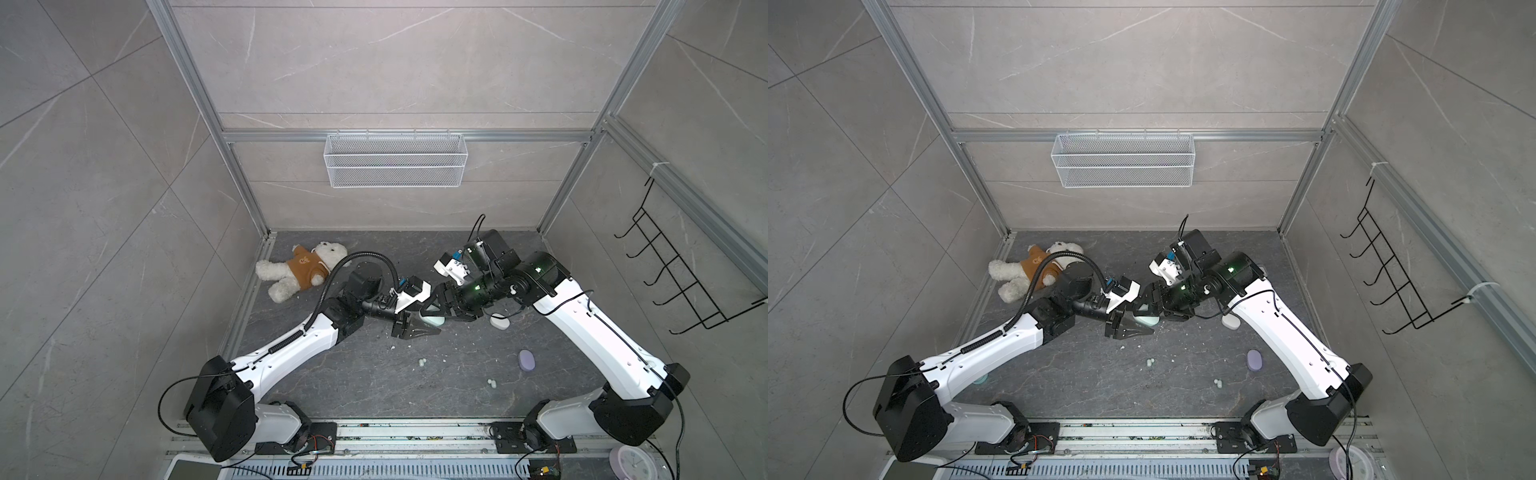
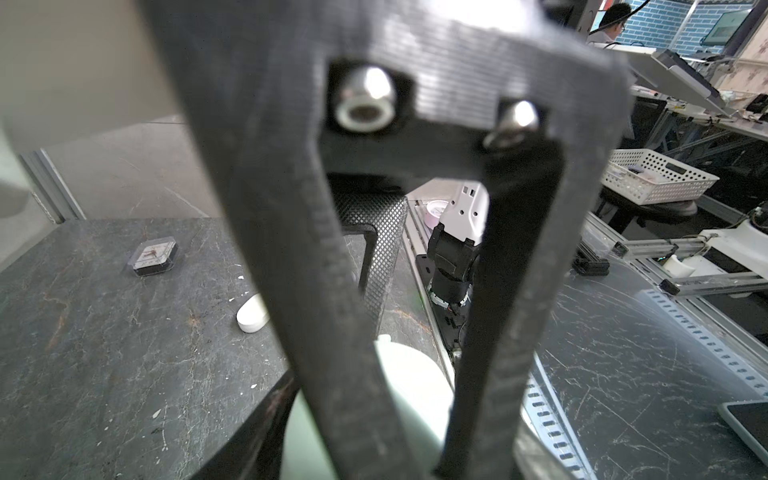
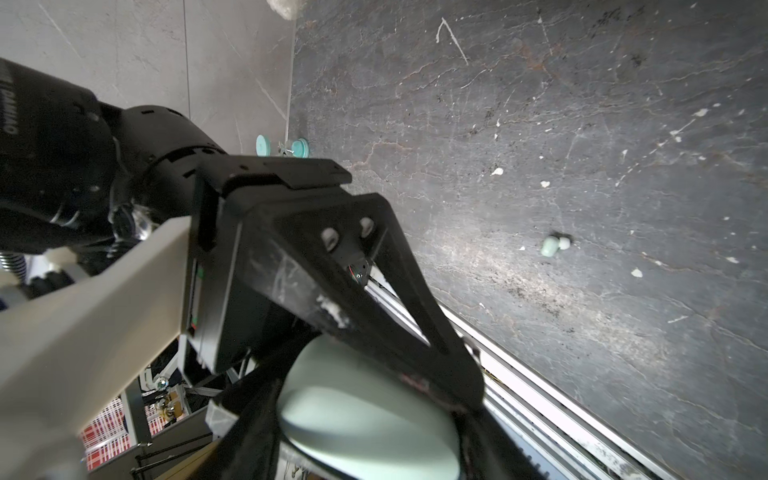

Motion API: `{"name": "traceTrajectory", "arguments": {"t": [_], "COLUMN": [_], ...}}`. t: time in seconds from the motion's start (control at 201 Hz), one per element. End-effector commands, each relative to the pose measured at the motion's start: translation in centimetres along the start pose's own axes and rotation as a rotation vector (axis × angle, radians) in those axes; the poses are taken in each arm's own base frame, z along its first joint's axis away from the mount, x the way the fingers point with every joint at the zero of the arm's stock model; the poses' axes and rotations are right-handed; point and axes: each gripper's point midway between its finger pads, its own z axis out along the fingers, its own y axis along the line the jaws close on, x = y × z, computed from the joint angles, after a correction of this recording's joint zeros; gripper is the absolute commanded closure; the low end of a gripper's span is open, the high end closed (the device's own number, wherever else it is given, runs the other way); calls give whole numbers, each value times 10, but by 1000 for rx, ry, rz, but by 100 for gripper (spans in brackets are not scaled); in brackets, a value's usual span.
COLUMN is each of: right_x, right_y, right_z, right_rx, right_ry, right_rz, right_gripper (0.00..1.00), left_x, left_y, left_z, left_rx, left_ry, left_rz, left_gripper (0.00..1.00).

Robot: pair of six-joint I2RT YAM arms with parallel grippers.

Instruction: Insert the wireless bluetooth earbuds into the charging case

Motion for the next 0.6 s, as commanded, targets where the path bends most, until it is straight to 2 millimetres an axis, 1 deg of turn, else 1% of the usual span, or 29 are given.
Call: {"name": "traceTrajectory", "arguments": {"t": [0.0,0.164,0.368,0.592], "right_x": [-1,1,3,6], "right_y": [14,17,17,14], "right_z": [-4,-5,-4,-1], "right_rx": [-48,-60,-69,-61], "right_ry": [6,19,35,58], "right_rz": [-40,-41,-37,-43], "right_gripper": [47,47,48,48], "left_x": [-21,-17,-21,-28], "left_y": [-22,-28,-29,-29], "left_z": [-4,-2,-3,-5], "left_rx": [63,70,62,50], "left_ry": [-19,8,2,-17], "left_rz": [106,124,146,159], "left_gripper": [44,44,47,46]}}
